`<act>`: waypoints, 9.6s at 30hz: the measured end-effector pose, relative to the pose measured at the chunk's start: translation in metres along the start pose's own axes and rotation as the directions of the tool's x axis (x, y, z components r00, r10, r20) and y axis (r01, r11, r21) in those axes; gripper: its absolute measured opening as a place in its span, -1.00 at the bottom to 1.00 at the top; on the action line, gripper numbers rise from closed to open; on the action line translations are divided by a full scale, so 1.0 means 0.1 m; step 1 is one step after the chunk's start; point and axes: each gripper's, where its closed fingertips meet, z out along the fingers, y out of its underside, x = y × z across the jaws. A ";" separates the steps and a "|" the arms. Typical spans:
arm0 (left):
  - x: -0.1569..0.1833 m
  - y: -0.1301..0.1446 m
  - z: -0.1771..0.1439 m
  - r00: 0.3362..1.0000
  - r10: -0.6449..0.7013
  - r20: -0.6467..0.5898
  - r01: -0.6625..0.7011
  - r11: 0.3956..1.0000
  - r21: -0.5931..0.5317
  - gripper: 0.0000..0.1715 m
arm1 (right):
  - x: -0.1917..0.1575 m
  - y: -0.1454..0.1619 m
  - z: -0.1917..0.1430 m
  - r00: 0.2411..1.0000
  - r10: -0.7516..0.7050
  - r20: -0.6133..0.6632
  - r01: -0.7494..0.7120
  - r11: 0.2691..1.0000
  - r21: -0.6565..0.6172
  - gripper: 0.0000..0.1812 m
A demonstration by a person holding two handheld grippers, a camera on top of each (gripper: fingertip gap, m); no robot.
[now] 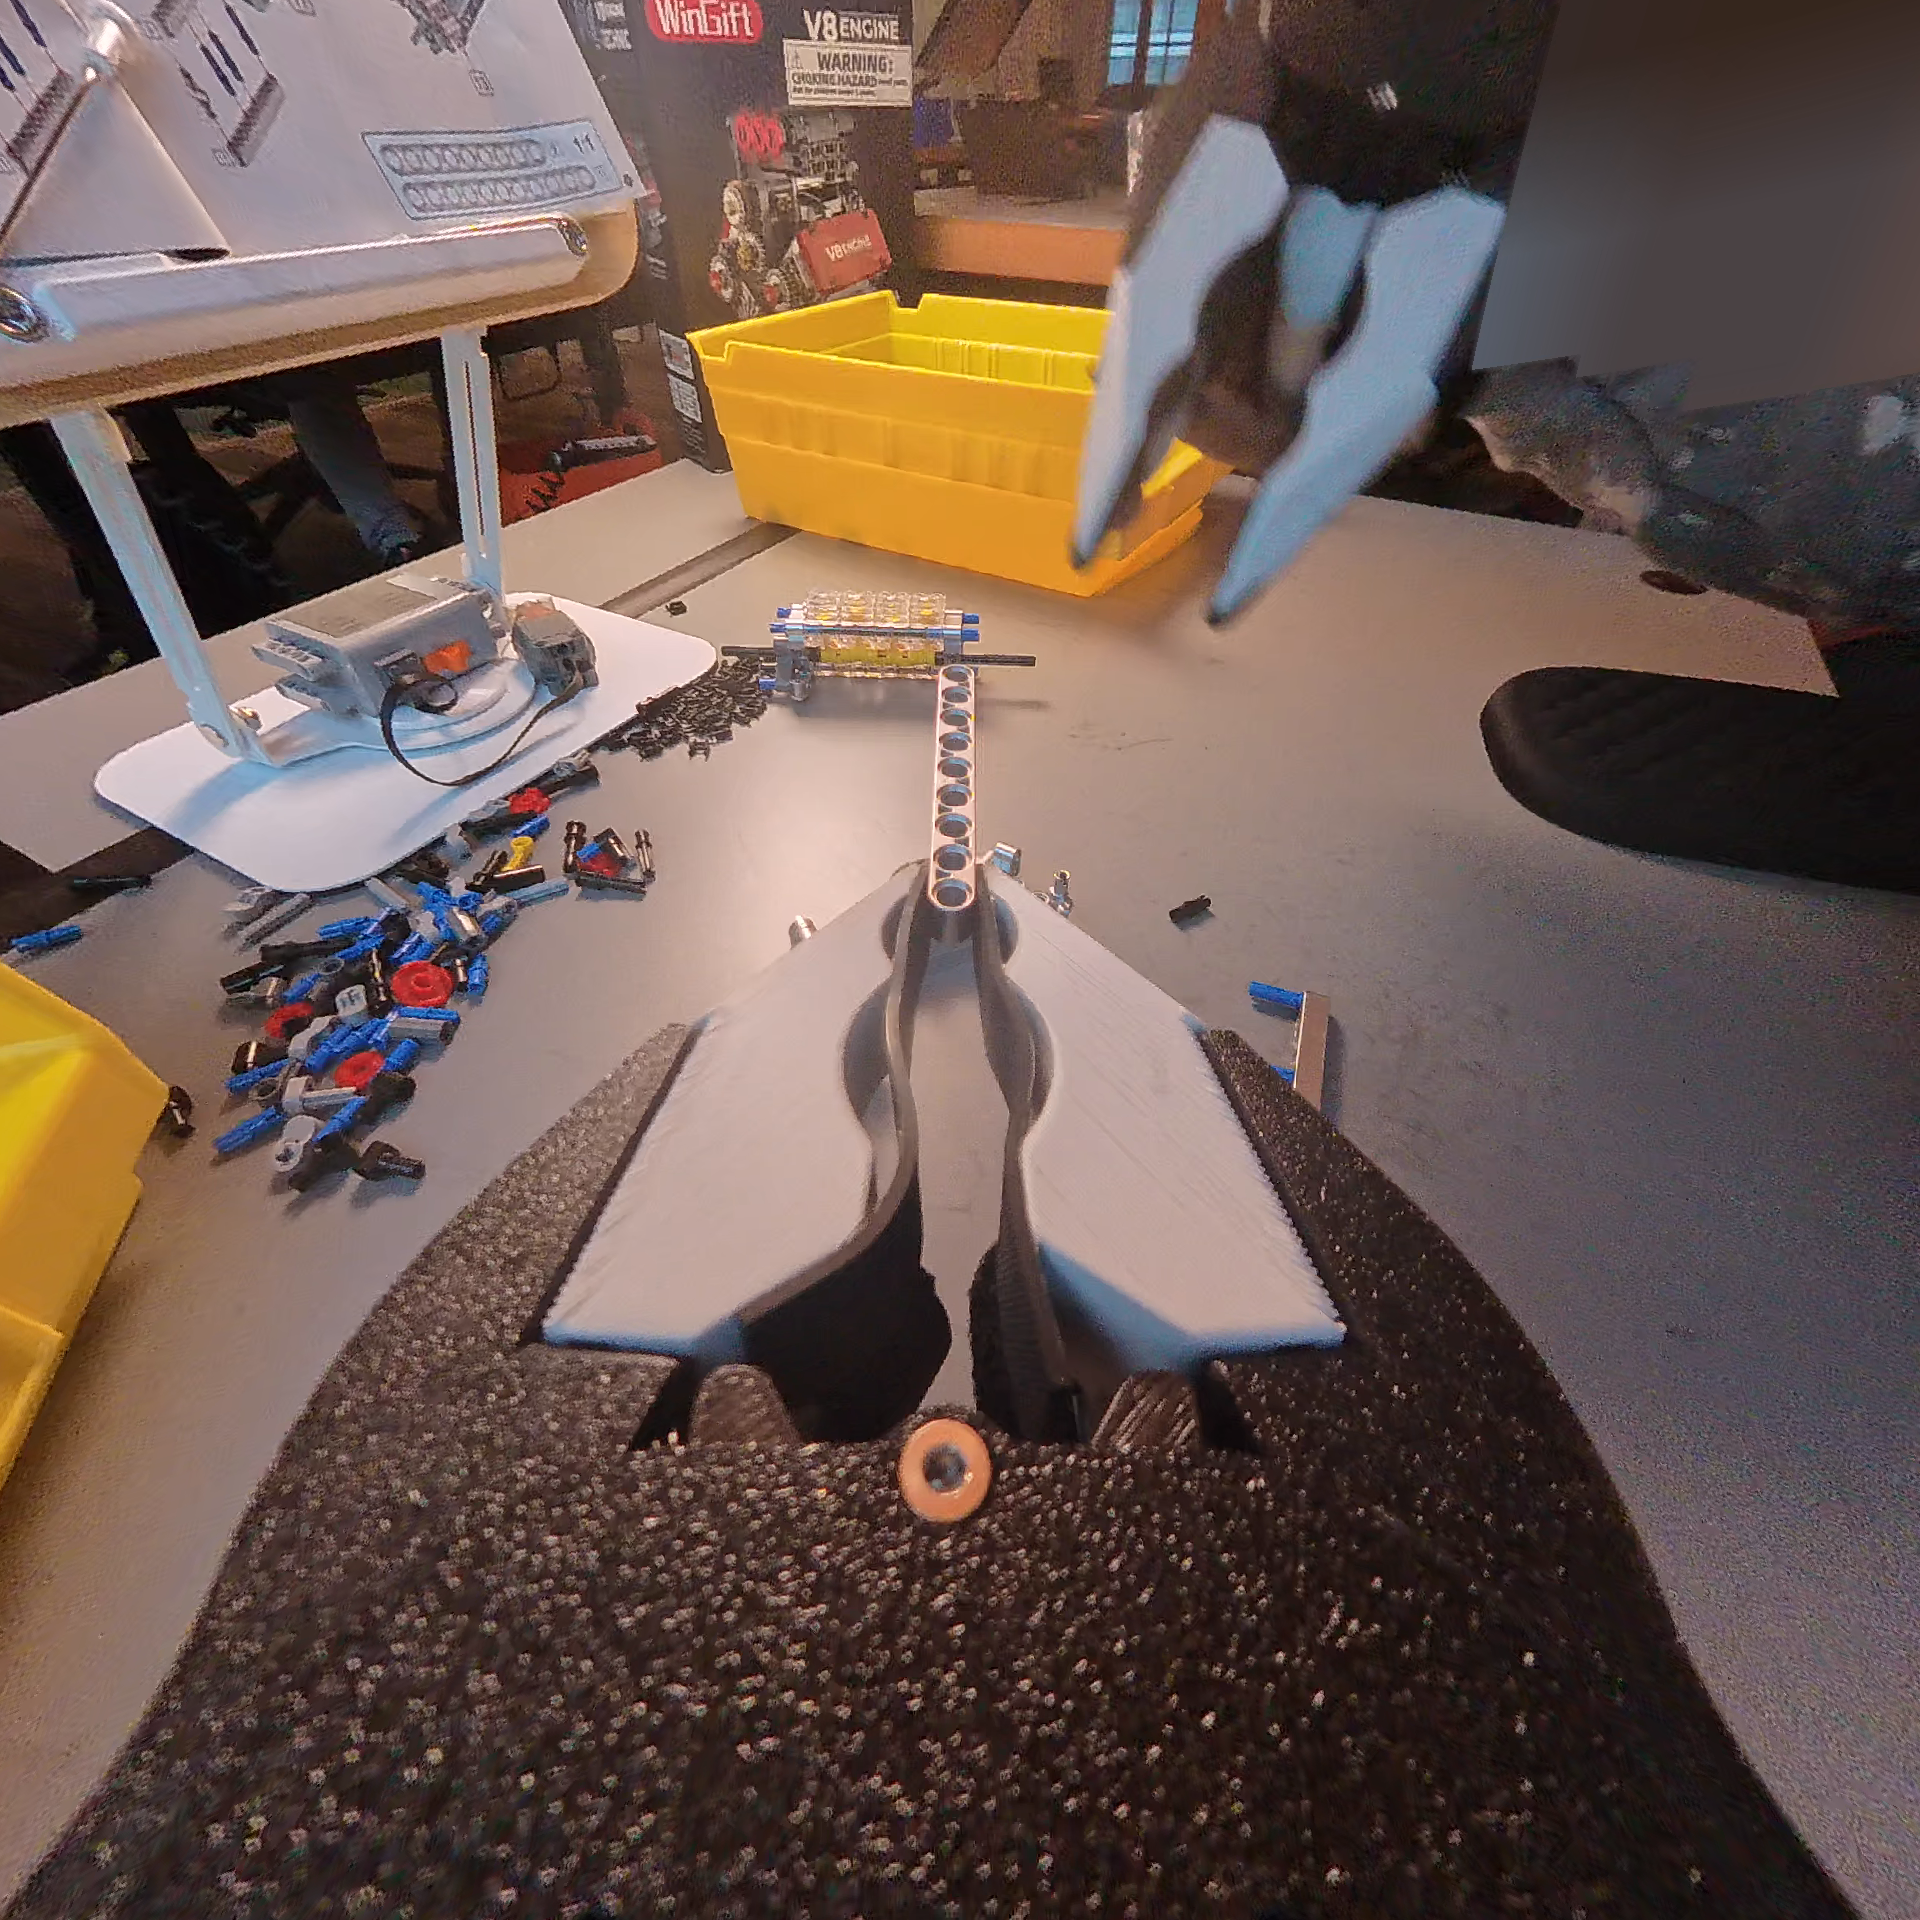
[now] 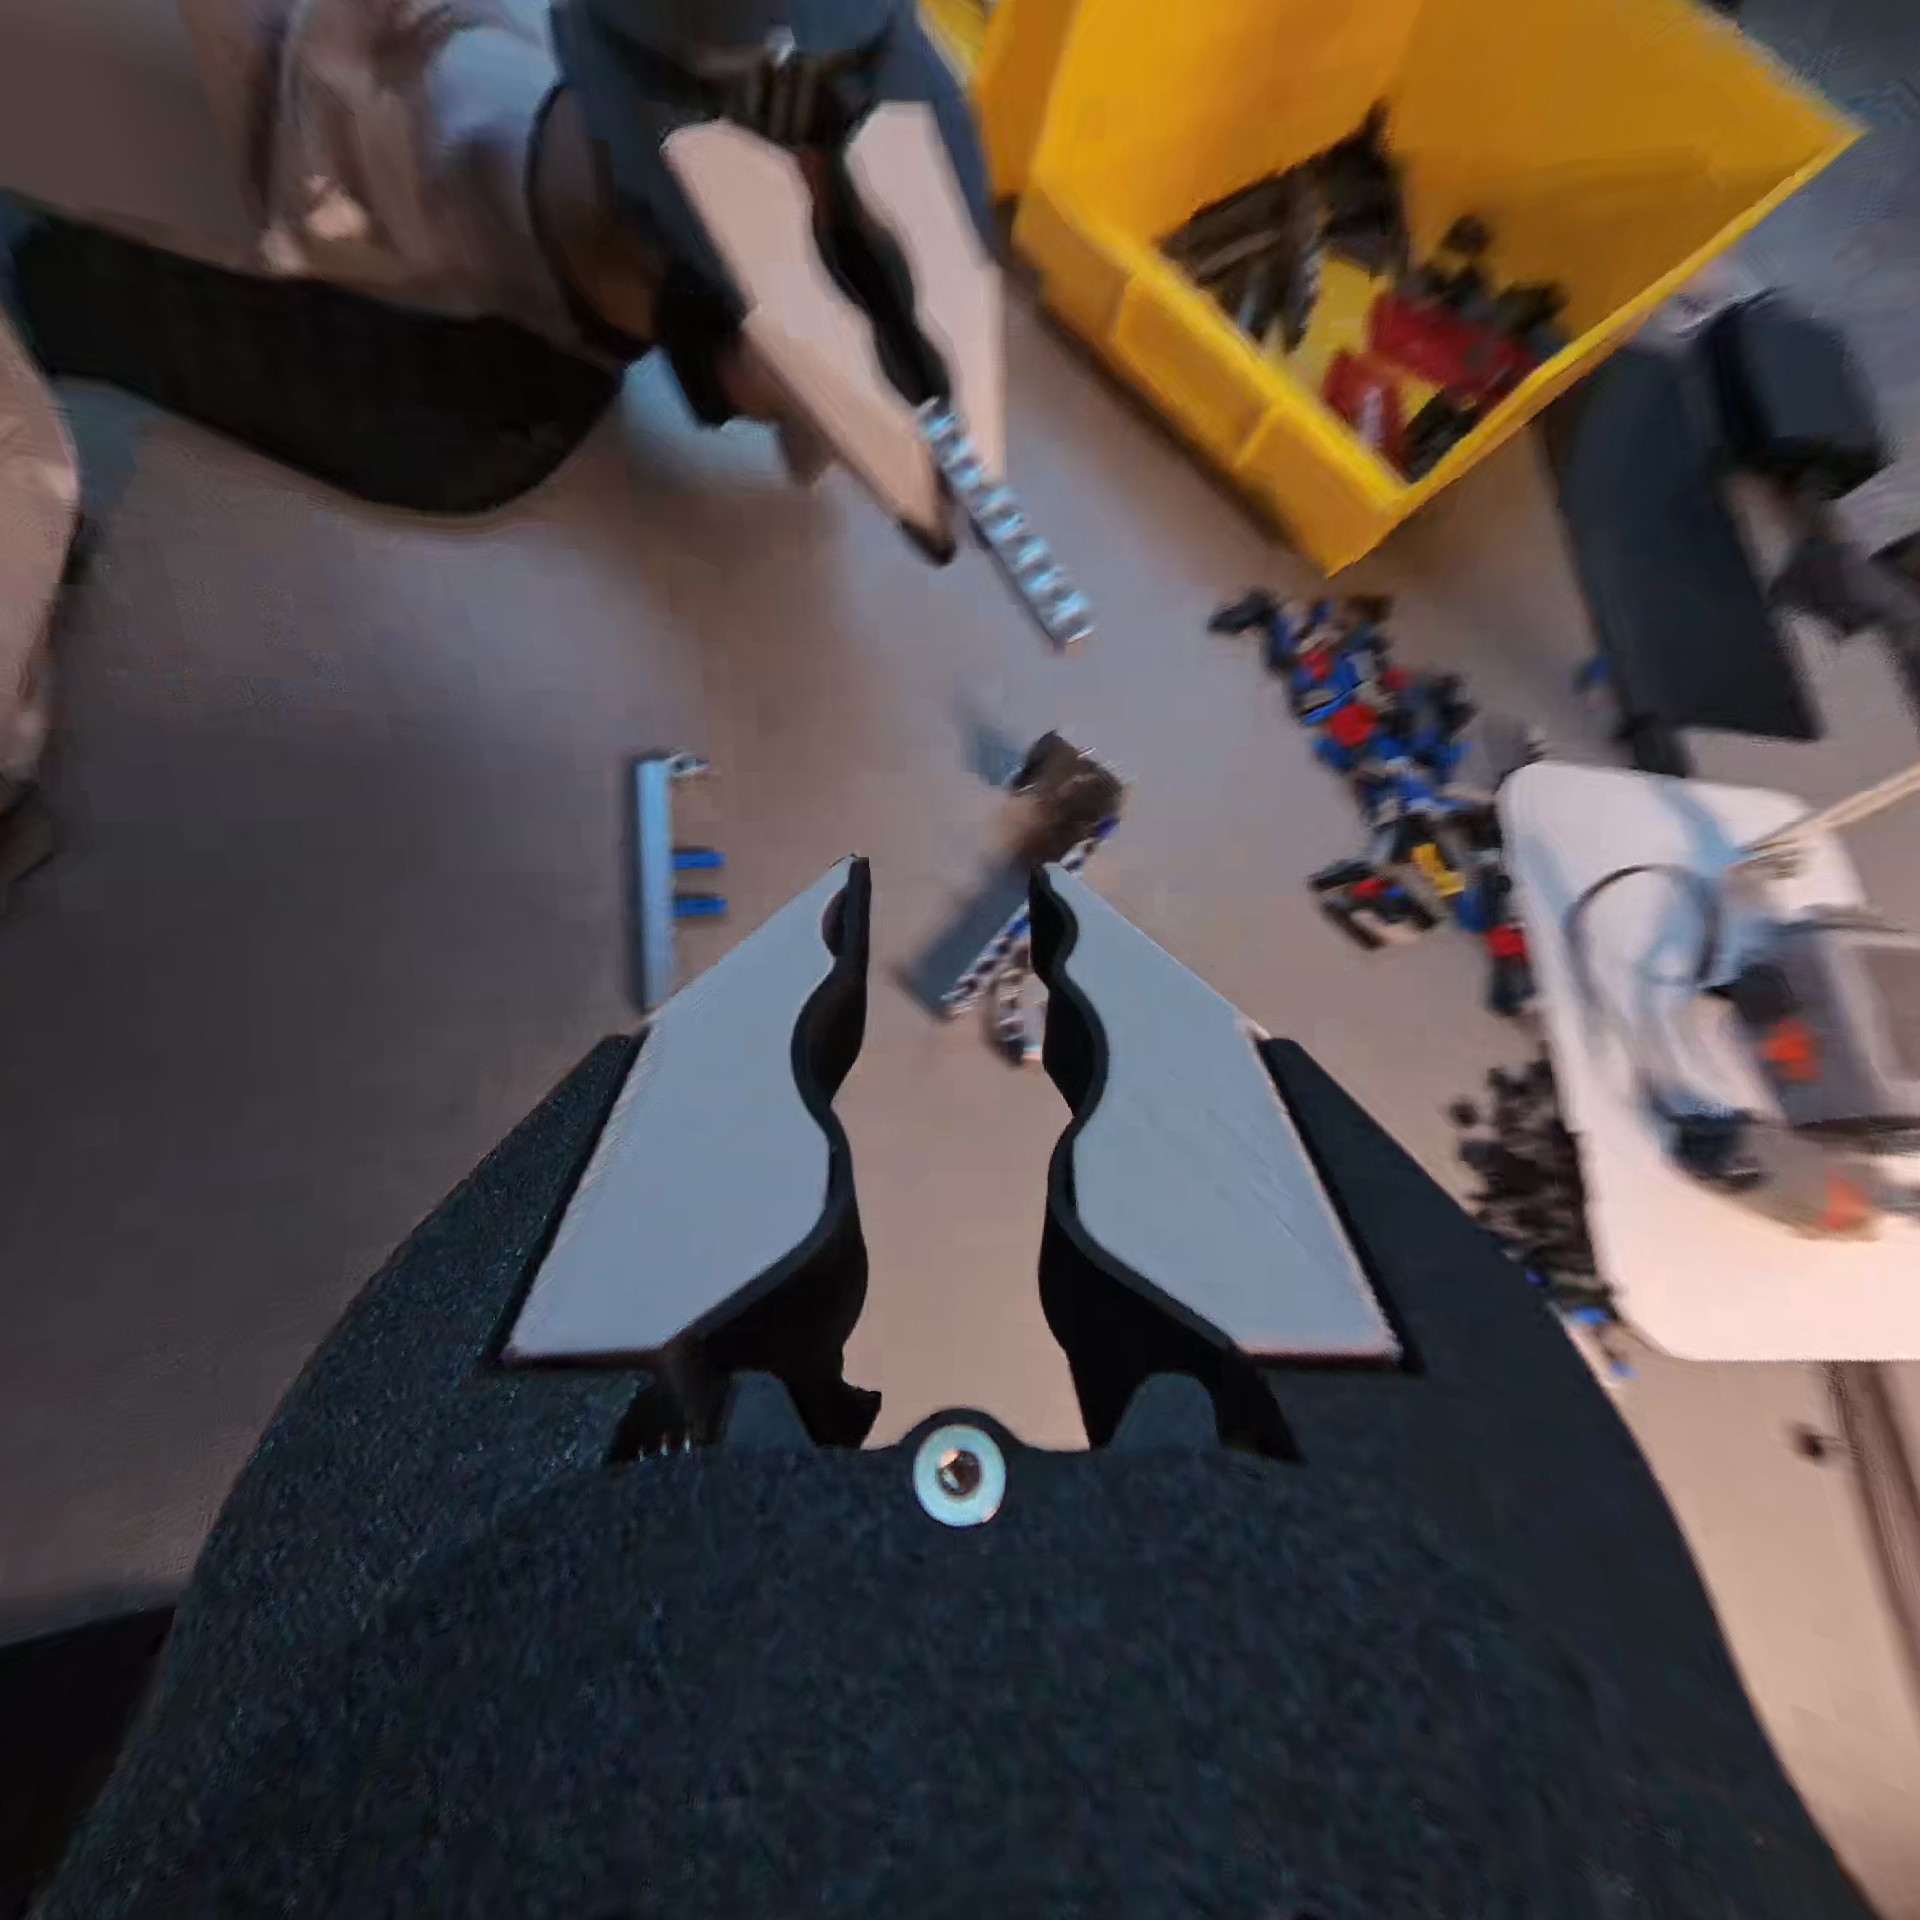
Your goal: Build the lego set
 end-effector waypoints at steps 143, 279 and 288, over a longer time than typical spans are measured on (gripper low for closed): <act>0.65 0.92 0.05 0.938 0.033 -0.346 -0.192 0.878 -0.437 -0.95 | -1.09 0.55 0.80 0.989 0.044 0.140 -0.004 0.962 -0.274 -0.92; 1.16 0.65 0.01 0.880 0.114 -0.461 -0.290 0.898 -0.331 -0.94 | -1.05 0.48 0.51 0.998 -0.002 0.064 0.000 1.000 0.028 -0.93; 1.18 0.70 0.01 0.878 0.097 -0.469 -0.287 0.890 -0.353 -0.93 | -1.04 0.49 0.50 0.998 0.011 0.068 -0.013 0.999 0.030 -0.93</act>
